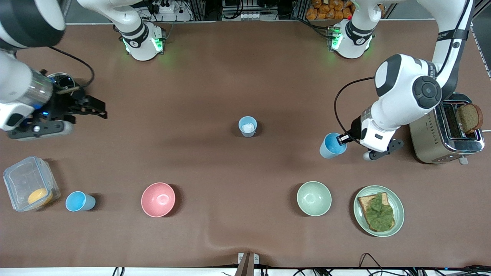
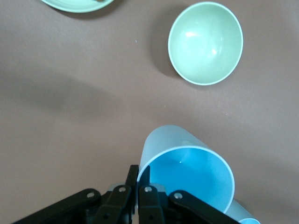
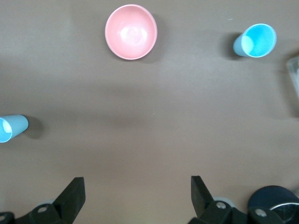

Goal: Stack blue cups with both arms
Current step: 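Lower the held cup into the center cup and open the left gripper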

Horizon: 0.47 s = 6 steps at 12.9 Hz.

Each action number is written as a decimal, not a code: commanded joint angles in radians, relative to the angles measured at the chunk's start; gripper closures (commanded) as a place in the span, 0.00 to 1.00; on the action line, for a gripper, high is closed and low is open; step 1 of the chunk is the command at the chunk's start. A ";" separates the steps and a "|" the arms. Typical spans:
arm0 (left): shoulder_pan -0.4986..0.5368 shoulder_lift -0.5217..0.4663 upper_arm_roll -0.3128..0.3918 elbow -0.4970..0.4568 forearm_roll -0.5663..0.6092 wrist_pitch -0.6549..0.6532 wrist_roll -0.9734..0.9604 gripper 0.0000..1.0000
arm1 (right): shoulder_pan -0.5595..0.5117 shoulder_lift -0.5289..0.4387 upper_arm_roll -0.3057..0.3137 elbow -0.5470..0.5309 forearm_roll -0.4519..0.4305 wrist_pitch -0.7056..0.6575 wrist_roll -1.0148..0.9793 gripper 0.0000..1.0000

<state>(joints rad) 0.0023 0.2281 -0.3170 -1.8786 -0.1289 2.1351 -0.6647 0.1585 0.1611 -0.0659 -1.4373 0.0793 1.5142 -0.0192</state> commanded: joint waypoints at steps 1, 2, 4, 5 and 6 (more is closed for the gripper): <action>-0.094 0.030 0.001 0.038 0.003 -0.015 -0.105 1.00 | -0.088 -0.040 0.043 -0.031 -0.021 0.033 -0.025 0.00; -0.126 0.027 -0.001 0.039 0.005 -0.015 -0.145 1.00 | -0.123 -0.060 0.064 -0.034 -0.024 0.062 -0.024 0.00; -0.221 0.030 -0.001 0.047 0.003 -0.015 -0.229 1.00 | -0.131 -0.133 0.084 -0.110 -0.109 0.075 -0.021 0.00; -0.258 0.042 -0.001 0.067 0.003 -0.015 -0.263 1.00 | -0.148 -0.205 0.086 -0.214 -0.111 0.107 -0.015 0.00; -0.289 0.074 -0.001 0.105 0.003 -0.014 -0.300 1.00 | -0.180 -0.265 0.113 -0.314 -0.110 0.163 -0.021 0.00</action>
<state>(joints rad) -0.2366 0.2557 -0.3254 -1.8442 -0.1289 2.1353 -0.9067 0.0392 0.0570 -0.0095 -1.5226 -0.0025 1.5854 -0.0415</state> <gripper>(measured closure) 0.969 0.000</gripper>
